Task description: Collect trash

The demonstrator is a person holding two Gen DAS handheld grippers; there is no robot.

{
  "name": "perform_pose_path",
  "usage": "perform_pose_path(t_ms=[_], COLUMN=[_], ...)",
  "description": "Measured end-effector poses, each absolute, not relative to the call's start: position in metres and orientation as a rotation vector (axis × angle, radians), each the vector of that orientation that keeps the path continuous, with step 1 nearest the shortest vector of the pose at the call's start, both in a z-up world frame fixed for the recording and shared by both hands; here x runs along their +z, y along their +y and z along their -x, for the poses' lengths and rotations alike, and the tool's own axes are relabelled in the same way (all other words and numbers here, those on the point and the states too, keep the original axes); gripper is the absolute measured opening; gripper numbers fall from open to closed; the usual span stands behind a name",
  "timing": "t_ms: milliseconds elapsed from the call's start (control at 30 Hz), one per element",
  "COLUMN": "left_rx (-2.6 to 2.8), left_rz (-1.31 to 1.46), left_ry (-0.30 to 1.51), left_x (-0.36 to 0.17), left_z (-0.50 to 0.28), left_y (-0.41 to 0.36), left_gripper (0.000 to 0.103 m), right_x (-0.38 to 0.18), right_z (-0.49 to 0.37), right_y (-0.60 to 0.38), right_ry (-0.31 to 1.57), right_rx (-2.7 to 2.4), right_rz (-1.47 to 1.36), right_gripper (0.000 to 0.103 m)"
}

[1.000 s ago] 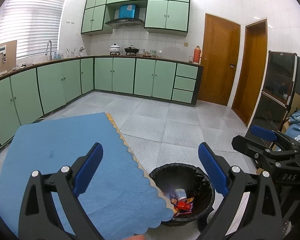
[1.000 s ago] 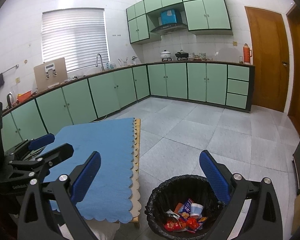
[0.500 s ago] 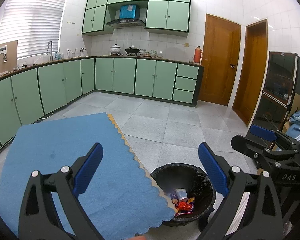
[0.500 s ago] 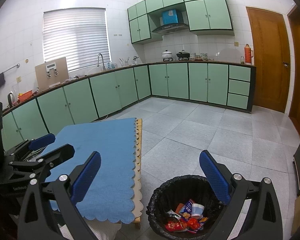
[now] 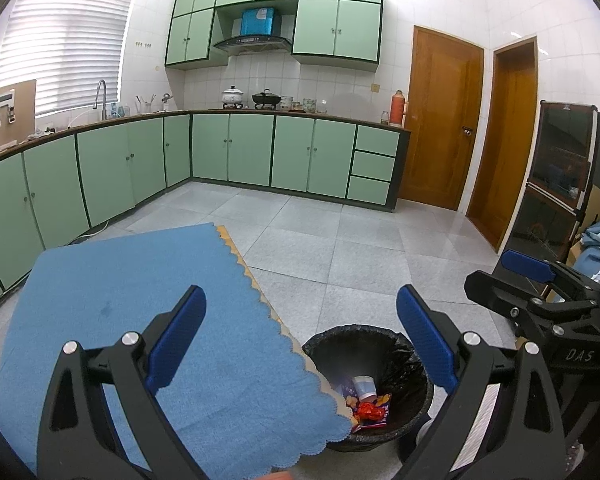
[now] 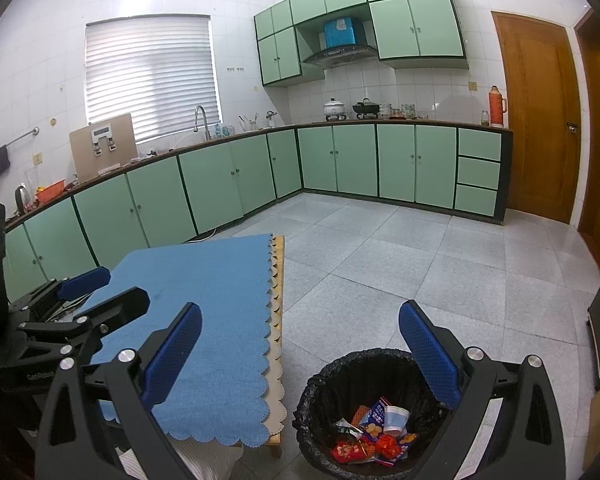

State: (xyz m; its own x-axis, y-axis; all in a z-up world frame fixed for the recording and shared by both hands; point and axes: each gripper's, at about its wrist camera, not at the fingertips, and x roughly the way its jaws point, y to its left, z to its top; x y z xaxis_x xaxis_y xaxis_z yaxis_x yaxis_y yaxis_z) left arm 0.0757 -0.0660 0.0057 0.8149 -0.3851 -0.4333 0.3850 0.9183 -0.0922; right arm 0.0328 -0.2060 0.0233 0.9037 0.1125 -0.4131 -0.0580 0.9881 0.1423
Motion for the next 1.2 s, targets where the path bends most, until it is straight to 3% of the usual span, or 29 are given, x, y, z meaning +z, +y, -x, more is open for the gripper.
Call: perform_pose_path(t_ms=[1200], left_rx=[-0.416], left_rz=[0.004], left_ry=[0.477], left_x=[-0.0005], left_z=[-0.0808], left_y=[-0.0677], left_gripper=[0.093], right_x=[0.0207], right_z=[-0.0337], right_y=[-0.2091], right_ry=[0.437], right_rx=[0.088], right_rz=[-0.13], right_gripper=[0.097])
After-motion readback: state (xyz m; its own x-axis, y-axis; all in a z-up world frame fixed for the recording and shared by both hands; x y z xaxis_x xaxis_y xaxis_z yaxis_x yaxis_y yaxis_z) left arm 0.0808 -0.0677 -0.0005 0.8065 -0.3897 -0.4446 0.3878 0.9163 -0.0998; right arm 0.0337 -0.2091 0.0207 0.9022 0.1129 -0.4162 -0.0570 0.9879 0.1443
